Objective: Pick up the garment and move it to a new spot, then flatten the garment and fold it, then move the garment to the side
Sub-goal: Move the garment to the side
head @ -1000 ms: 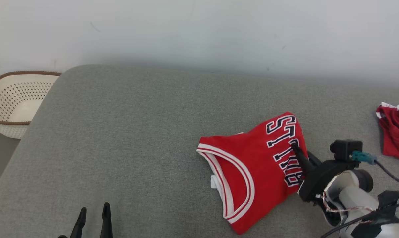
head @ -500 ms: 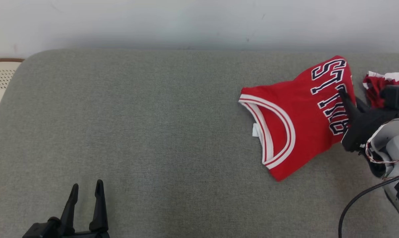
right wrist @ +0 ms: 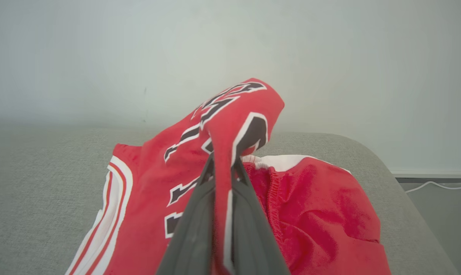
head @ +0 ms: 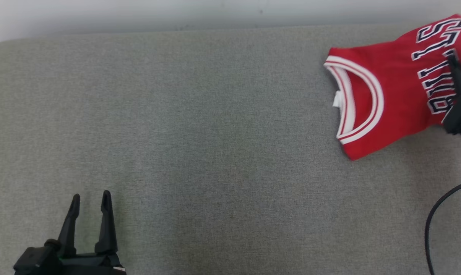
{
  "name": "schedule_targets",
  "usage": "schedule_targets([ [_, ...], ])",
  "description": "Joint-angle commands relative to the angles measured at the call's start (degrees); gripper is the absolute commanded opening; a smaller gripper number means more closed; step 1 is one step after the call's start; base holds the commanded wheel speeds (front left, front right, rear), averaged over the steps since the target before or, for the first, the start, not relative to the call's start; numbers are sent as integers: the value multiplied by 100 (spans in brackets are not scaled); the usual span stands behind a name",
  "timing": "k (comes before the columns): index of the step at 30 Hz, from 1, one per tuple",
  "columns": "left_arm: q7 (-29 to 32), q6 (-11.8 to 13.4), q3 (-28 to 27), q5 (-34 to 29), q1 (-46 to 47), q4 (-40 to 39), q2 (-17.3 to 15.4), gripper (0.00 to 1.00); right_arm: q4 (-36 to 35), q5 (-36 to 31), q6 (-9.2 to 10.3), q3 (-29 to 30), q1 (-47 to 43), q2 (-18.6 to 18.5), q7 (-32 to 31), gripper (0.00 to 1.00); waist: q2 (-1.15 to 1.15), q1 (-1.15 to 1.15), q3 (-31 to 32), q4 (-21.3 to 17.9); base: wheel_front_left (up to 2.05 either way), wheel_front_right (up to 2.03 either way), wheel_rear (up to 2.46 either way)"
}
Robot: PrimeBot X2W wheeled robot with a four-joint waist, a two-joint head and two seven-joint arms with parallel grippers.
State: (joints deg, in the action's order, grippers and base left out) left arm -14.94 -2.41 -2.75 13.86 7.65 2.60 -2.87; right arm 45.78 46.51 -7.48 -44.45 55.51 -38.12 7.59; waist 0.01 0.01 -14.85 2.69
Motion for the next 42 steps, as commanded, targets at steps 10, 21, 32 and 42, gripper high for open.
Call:
schedule_targets([
  [10,-19,-39,-203,-255,39,-348,-34,100,465,-92,-2,-90,689,-574,-88,0,-1,-1,-368,-153,0,0,0],
  [21,-19,-43,-317,-348,13,-605,-37,100,681,59,-1,-182,987,-1088,-352,0,-1,-1,-613,-192,0,0,0],
  [32,-19,-76,-315,-394,88,-583,-34,100,1162,42,-1,-282,1055,-981,-333,12,-1,-1,-733,-175,0,0,0],
  [42,-18,-42,-350,-379,85,-509,-28,100,1756,-464,-1,-426,1367,-818,313,100,-1,-1,-647,-153,0,0,0],
])
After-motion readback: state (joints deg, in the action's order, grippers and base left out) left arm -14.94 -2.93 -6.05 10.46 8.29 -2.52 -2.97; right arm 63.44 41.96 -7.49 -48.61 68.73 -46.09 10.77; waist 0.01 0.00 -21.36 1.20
